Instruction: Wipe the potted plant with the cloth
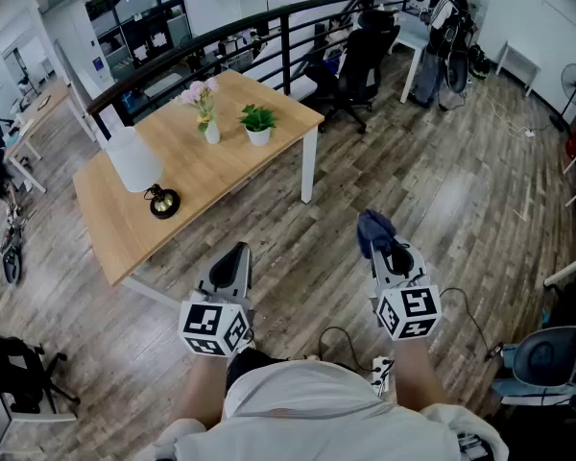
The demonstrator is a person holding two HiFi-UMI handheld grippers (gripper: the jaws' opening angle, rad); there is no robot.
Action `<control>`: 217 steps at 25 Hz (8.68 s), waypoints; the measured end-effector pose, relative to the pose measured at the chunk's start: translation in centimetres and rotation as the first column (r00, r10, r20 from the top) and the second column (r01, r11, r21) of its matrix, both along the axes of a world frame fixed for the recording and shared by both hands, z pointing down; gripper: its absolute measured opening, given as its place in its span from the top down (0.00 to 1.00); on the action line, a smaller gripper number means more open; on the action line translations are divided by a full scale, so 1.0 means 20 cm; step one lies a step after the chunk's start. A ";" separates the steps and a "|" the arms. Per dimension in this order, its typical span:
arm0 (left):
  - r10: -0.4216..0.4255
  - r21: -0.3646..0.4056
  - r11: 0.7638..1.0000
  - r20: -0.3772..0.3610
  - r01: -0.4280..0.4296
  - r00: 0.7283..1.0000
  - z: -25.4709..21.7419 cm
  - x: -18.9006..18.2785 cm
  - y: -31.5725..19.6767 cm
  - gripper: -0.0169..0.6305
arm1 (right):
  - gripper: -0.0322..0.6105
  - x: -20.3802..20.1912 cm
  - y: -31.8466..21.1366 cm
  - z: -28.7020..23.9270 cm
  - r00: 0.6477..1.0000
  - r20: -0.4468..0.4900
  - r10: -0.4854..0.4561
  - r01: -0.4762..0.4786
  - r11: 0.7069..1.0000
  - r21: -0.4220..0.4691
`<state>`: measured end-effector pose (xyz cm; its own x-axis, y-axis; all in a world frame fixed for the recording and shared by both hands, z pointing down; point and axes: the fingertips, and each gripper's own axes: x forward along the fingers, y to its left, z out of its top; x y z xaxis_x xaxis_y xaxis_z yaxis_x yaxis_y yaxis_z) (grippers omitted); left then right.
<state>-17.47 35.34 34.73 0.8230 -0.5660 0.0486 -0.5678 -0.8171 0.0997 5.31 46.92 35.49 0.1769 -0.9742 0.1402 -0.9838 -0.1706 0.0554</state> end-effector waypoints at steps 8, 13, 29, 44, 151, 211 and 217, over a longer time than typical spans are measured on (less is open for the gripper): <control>0.012 -0.006 1.000 0.007 -0.012 1.000 0.03 0.00 0.04 0.94 | 0.74 0.00 0.03 0.02 1.000 -0.008 0.000 0.000 1.000 -0.008; 0.013 -0.010 1.000 0.014 -0.013 1.000 0.03 0.00 0.06 0.94 | 0.74 -0.01 0.04 0.04 1.000 -0.004 -0.005 0.005 1.000 -0.014; 0.002 -0.050 0.999 0.064 0.002 0.998 0.13 0.01 -0.04 0.94 | 0.73 0.01 -0.07 0.18 0.994 0.105 -0.030 0.030 1.000 0.003; 0.076 -0.093 0.993 -0.001 -0.076 0.997 0.16 0.34 -0.82 0.94 | 0.73 0.25 -0.78 0.14 0.999 0.051 0.011 -0.007 0.997 -0.078; -0.280 -0.911 0.412 -0.147 -0.020 0.949 1.51 1.14 -2.90 0.82 | 0.72 0.70 -3.23 1.25 0.628 0.753 -0.195 0.622 0.708 -0.336; -0.267 -0.901 0.434 -0.126 0.003 0.955 1.50 1.18 -2.91 0.83 | 0.72 0.24 -3.62 0.89 0.319 0.803 -0.503 0.905 0.413 -0.100; -0.268 -0.899 0.439 -0.126 0.004 0.955 1.50 1.19 -2.92 0.83 | 0.73 0.33 -3.73 0.67 0.177 0.831 -0.527 0.842 0.518 0.149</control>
<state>6.30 -22.96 64.70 0.7980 -0.4271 0.4252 -0.5164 -0.1207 0.8478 11.82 -27.64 48.82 -0.8604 -0.5038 0.0767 -0.3461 0.4672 -0.8136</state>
